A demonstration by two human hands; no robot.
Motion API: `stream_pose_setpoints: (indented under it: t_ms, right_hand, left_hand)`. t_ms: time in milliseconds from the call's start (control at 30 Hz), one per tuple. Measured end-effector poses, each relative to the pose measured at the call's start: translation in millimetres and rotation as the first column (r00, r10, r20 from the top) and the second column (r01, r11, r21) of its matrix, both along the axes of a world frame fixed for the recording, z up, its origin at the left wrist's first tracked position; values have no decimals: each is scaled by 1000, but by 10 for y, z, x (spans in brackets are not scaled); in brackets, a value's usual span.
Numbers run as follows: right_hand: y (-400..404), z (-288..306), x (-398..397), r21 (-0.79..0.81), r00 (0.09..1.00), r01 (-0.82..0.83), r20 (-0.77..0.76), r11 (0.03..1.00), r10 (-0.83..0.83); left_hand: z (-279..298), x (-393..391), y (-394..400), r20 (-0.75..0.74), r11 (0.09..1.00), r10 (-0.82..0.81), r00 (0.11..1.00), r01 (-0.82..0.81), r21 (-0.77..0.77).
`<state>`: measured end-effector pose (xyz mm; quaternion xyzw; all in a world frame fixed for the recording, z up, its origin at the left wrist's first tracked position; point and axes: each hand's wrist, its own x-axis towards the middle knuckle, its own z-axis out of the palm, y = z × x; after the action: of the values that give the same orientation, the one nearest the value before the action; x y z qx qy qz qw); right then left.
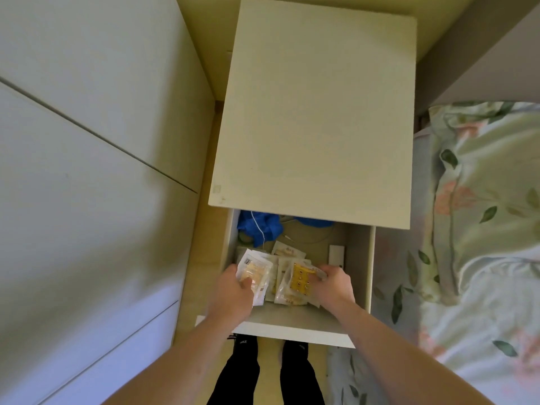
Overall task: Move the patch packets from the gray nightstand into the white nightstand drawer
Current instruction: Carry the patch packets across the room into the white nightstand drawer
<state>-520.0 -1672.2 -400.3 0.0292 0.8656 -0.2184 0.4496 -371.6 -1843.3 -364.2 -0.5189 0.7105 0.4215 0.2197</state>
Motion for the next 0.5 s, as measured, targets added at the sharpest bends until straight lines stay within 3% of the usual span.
stream_pose_setpoints:
  t_ms: [500]
  right_hand:
    - [497, -24, 13, -73, 981, 174, 97, 982, -167]
  left_hand:
    - [-354, -203, 208, 279, 959, -79, 957, 149, -240]
